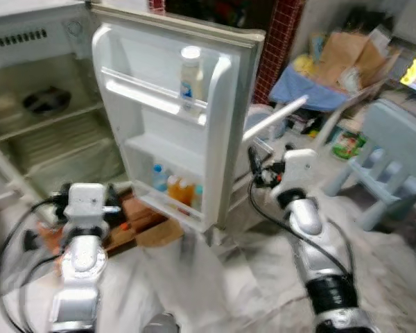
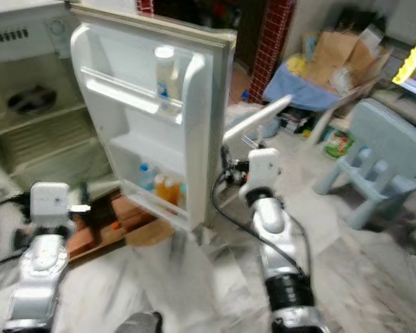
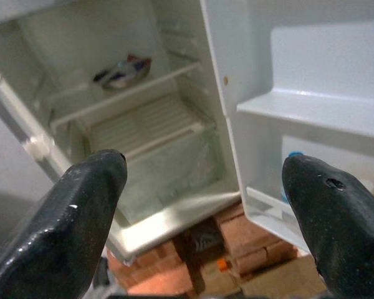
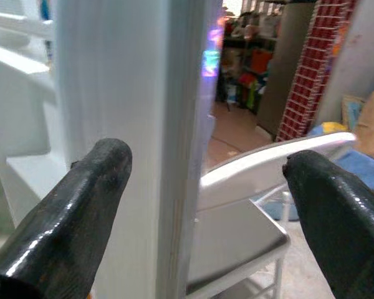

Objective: Restocking fridge

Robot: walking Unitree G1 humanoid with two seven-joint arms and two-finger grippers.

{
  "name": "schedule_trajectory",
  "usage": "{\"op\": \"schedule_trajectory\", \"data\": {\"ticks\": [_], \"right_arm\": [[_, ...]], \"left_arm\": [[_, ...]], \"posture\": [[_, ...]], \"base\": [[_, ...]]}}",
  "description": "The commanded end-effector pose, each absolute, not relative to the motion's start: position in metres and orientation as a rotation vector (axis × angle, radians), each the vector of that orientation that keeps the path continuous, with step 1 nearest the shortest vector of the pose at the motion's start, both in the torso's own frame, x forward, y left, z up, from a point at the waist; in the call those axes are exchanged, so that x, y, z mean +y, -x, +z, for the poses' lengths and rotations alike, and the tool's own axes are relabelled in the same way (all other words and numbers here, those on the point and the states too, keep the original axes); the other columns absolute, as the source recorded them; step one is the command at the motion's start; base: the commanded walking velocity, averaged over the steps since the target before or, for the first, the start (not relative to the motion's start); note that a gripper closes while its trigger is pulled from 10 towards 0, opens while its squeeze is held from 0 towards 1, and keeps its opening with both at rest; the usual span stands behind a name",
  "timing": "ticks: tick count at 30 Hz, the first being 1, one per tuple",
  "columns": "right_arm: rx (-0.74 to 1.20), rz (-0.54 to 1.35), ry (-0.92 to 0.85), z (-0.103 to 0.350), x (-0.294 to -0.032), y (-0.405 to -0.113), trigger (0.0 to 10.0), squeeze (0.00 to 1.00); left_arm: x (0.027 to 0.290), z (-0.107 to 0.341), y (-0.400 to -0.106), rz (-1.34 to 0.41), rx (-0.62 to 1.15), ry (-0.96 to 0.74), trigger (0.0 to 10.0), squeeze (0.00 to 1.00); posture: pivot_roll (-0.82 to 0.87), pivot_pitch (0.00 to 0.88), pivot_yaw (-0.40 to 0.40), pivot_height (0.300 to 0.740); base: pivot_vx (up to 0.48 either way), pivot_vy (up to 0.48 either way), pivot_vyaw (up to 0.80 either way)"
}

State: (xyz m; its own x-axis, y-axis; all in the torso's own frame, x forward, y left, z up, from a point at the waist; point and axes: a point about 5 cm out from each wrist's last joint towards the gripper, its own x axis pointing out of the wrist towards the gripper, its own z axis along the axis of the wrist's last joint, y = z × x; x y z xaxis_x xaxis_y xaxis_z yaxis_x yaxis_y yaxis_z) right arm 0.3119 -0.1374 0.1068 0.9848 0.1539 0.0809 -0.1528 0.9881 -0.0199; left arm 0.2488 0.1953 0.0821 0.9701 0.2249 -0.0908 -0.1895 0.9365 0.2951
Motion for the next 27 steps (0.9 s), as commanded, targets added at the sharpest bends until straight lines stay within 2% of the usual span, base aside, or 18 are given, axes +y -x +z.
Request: {"op": "schedule_trajectory", "data": {"ticks": [1, 10, 20, 27], "right_arm": [[-0.089, 0.164, 0.004, 0.109, -0.137, -0.314, 10.0, 0.00], [-0.091, 0.198, 0.014, 0.107, -0.133, -0.314, 10.0, 0.00], [-0.104, 0.245, 0.013, 0.110, -0.128, -0.316, 10.0, 0.00], [-0.094, 0.269, 0.007, 0.106, -0.127, -0.311, 10.0, 0.00]], "left_arm": [[0.192, 0.086, -0.253, 0.217, 0.106, -0.286, 10.0, 0.00], [0.192, 0.086, -0.255, 0.241, 0.109, -0.274, 10.0, 0.00], [0.192, 0.083, -0.249, 0.316, 0.148, -0.123, 10.0, 0.00], [0.190, 0.088, -0.246, 0.322, 0.101, -0.084, 10.0, 0.00]], "posture": [[0.15, 0.000, -0.069, 0.740], [0.15, 0.000, -0.072, 0.740], [0.15, 0.000, -0.079, 0.740], [0.15, 0.000, -0.081, 0.740]], "base": [[0.000, -0.480, 0.00], [0.000, -0.480, 0.00], [0.000, -0.480, 0.80], [0.000, -0.042, 0.80]]}}
